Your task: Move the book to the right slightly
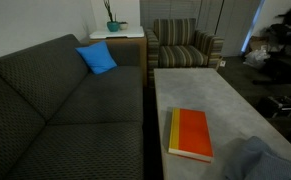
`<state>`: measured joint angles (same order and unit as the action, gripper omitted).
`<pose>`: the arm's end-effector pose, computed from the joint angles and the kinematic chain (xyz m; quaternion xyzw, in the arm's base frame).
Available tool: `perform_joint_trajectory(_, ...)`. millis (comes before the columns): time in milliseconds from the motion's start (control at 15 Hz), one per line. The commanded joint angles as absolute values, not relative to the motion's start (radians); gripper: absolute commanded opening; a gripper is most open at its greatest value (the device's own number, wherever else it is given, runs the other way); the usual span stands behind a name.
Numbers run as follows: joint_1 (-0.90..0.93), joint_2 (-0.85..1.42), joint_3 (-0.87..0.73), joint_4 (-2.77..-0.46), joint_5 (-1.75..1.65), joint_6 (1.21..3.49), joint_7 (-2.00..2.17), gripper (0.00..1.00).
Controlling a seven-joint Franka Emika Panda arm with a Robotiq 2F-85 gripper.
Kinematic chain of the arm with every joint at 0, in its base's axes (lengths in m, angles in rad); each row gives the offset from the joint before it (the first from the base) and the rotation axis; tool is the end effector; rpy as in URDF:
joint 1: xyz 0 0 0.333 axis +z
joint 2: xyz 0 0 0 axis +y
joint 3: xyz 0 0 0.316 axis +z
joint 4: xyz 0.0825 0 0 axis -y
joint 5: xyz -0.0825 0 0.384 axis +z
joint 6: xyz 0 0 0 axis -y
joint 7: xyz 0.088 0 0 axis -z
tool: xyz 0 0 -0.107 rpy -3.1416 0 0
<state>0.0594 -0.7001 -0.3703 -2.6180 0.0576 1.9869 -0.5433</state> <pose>0.3333 -0.1051 0.4596 -0.9793 -0.1418 -0.0688 0.1271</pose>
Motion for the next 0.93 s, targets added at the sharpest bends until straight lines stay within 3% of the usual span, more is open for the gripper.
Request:
perform_joint_trajectory(0, 0.100, -0.562, -0.393, -2.592, 0.153, 2.049, -0.638, 1.00)
perform_joint_trajectory(600, 0.151, -0.201, -0.322, -2.443, 0.449, 1.992, -0.902, 1.00)
perform_joint_trajectory(667, 0.100, -0.286, -0.283, -2.511, 0.416, 2.039, -0.844, 1.00)
perform_joint_trajectory(867, 0.096, -0.209, -0.256, -2.466, 0.443, 2.022, -0.880, 1.00)
